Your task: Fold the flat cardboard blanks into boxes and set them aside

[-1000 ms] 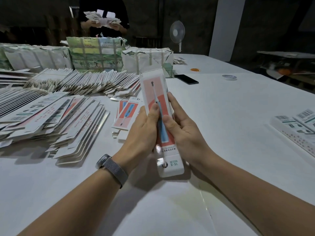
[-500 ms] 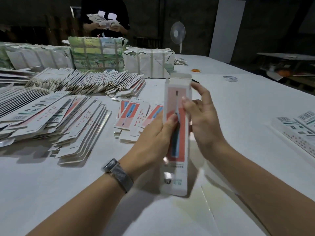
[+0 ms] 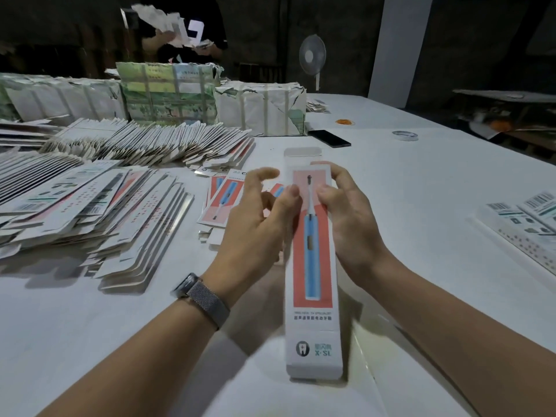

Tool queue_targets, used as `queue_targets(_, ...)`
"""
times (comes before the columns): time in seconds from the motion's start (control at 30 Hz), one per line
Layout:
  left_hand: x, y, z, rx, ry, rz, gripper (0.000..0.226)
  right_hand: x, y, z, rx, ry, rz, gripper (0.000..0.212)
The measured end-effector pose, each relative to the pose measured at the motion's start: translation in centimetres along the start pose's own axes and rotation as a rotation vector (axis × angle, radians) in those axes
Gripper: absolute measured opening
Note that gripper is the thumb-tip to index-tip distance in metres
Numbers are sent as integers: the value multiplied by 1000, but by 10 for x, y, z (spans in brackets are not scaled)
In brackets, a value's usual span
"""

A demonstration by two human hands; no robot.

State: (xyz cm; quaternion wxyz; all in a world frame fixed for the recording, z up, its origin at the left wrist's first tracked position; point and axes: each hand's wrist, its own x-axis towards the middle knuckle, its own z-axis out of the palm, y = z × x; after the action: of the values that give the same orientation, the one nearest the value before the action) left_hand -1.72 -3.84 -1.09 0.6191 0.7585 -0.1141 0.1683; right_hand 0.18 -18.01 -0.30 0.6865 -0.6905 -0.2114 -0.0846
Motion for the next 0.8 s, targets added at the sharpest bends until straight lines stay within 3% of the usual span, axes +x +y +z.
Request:
queue_targets(0.13, 1, -2, -2, -80, 21, 70, 32, -1, 2, 3, 6, -53, -9, 29)
queue_targets(0.23, 2, -2, -3, -181, -31, 24, 21, -1, 2, 2, 9, -65, -9, 26)
queue_targets(0.47, 0, 2, -4, -190, -89, -37, 19, 4, 0, -3, -21, -35, 16, 29)
queue_targets(0.8, 1, -2, -2, -189, -107, -55, 16, 6, 3, -2, 121, 30, 41, 33)
